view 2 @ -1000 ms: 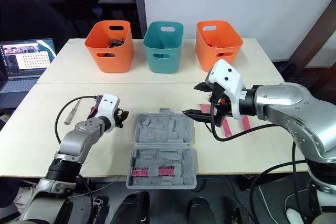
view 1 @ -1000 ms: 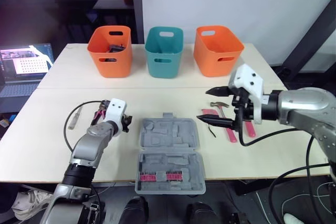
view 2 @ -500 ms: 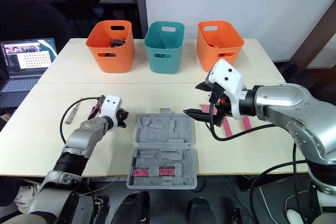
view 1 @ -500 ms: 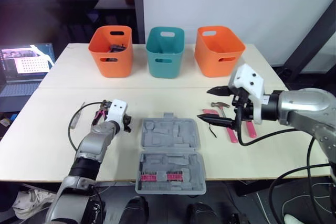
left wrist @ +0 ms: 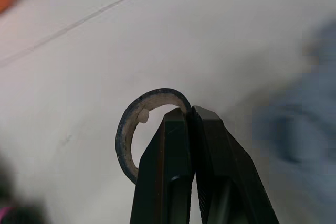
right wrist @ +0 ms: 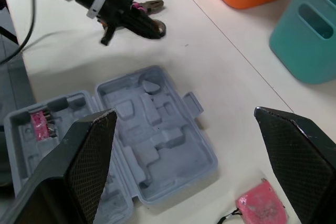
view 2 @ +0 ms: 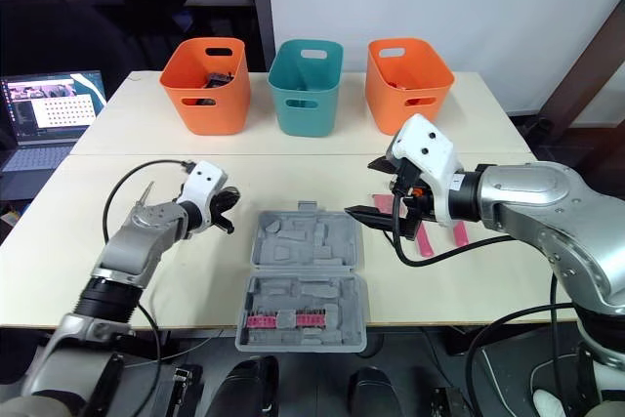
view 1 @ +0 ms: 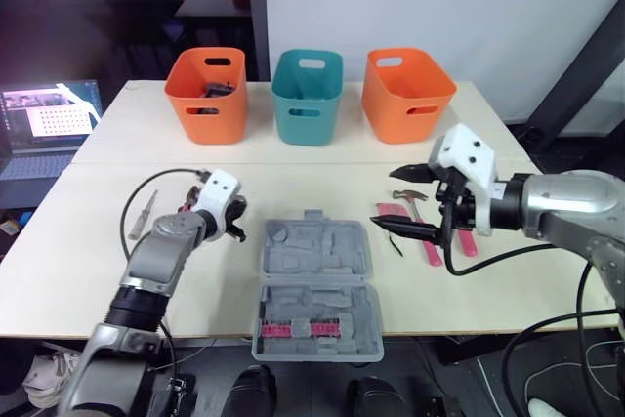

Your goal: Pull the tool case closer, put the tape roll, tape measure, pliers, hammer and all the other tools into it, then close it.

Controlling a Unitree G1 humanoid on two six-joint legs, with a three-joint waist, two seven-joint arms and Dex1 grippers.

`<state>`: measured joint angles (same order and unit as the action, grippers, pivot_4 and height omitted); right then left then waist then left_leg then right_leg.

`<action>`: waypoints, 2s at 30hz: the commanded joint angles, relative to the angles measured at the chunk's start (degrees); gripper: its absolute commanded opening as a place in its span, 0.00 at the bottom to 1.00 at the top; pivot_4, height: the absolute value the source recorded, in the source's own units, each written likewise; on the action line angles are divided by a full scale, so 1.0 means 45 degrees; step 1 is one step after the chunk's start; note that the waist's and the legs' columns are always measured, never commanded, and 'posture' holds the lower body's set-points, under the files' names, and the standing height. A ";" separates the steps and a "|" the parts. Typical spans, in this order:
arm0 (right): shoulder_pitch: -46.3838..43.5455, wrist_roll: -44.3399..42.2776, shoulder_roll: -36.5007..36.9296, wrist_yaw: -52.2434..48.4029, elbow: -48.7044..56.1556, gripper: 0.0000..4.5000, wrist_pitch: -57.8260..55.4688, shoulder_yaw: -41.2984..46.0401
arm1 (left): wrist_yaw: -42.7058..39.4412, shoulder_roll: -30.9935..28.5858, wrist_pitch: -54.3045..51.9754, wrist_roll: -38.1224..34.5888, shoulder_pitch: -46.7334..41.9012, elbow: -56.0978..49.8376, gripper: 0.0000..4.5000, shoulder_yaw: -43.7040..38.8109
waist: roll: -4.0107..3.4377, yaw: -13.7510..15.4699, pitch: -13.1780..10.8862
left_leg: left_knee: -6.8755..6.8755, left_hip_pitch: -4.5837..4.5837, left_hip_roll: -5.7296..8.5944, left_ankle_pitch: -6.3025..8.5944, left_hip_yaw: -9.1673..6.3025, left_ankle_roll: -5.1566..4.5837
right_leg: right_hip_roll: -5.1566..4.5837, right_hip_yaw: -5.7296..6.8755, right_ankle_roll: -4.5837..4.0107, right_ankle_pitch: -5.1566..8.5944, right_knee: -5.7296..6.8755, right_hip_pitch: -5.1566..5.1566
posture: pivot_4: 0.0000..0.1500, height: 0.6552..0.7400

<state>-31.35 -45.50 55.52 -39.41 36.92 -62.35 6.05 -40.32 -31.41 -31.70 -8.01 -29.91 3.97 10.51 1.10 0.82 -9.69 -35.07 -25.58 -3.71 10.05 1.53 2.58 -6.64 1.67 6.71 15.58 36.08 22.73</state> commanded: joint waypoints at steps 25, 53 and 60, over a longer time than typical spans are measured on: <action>0.1171 -0.1652 -0.0200 0.2803 0.1860 1.00 -0.1024 0.1477 | -0.6931 0.0550 0.6329 0.2710 -0.4675 0.7912 0.00 0.3192 | 0.0002 -0.0020 -0.0005 | -0.0014 -0.0053 -0.0002 -0.0001 -0.0005 -0.0014 | 0.0004 0.0002 0.0003 -0.0001 0.0010 0.0043 | 1.00 1.00; 0.1241 -0.1715 0.0063 0.3014 0.1762 1.00 -0.0971 0.1464 | -0.6400 0.1218 0.8013 0.3795 -0.5516 1.0541 0.16 0.2614 | 0.0003 -0.0021 -0.0005 | -0.0018 -0.0057 -0.0003 -0.0001 -0.0009 -0.0015 | 0.0010 0.0002 0.0036 -0.0019 0.0022 0.0045 | 1.00 1.00; 0.1319 -0.1680 -0.0004 0.2907 0.1676 1.00 -0.0876 0.1265 | -0.7546 0.0402 0.7563 0.3373 -0.5758 0.9539 0.55 0.1970 | 0.0003 -0.0031 -0.0005 | -0.0019 -0.0061 -0.0003 -0.0002 -0.0010 -0.0015 | 0.0011 0.0002 0.0037 -0.0019 0.0024 0.0047 | 1.00 1.00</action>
<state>-25.19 -53.09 55.16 -26.17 44.25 -67.17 10.98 -72.91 -27.95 2.51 8.62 -54.00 49.84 21.43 1.11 0.68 -9.71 -35.16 -25.85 -3.73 10.04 1.48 2.51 -6.59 1.68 6.87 15.50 36.19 22.94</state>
